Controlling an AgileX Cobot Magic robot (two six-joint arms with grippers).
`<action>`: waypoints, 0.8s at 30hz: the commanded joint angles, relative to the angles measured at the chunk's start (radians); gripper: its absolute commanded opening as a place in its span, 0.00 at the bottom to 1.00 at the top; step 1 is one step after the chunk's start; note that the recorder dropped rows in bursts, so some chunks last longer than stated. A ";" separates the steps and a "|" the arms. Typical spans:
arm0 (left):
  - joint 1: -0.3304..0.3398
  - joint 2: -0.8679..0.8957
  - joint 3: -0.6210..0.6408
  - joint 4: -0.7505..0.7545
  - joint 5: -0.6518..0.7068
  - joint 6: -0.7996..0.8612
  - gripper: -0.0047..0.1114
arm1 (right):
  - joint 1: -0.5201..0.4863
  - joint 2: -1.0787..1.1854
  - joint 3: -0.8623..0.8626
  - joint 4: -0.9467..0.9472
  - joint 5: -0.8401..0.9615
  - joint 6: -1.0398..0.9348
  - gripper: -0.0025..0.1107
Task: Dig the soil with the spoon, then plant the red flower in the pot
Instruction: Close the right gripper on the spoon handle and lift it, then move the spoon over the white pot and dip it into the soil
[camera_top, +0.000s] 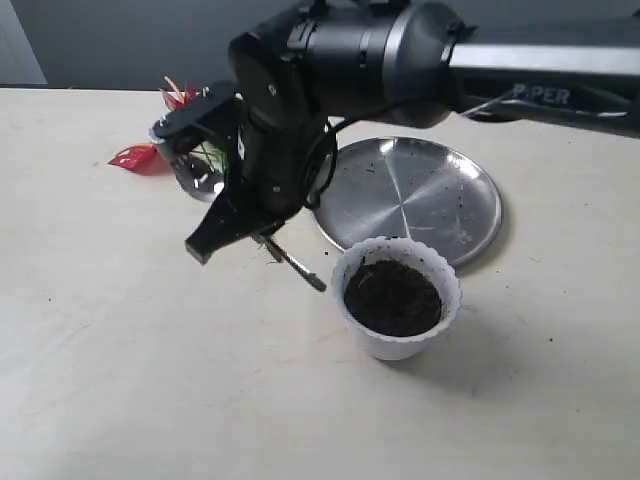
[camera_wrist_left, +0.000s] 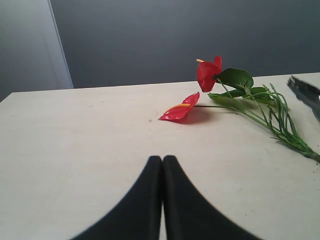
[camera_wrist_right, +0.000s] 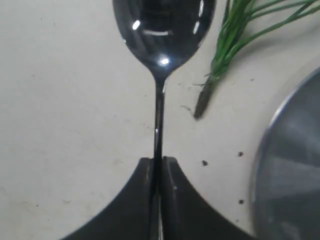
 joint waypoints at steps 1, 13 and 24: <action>-0.002 -0.002 0.000 0.003 -0.001 -0.002 0.04 | -0.005 -0.077 -0.079 -0.203 0.120 -0.029 0.02; -0.002 -0.002 0.000 0.003 -0.001 -0.002 0.04 | -0.005 -0.481 0.340 -0.610 0.298 -0.416 0.02; -0.002 -0.002 0.000 0.003 -0.001 -0.002 0.04 | 0.131 -0.499 0.830 -1.260 0.298 -0.072 0.02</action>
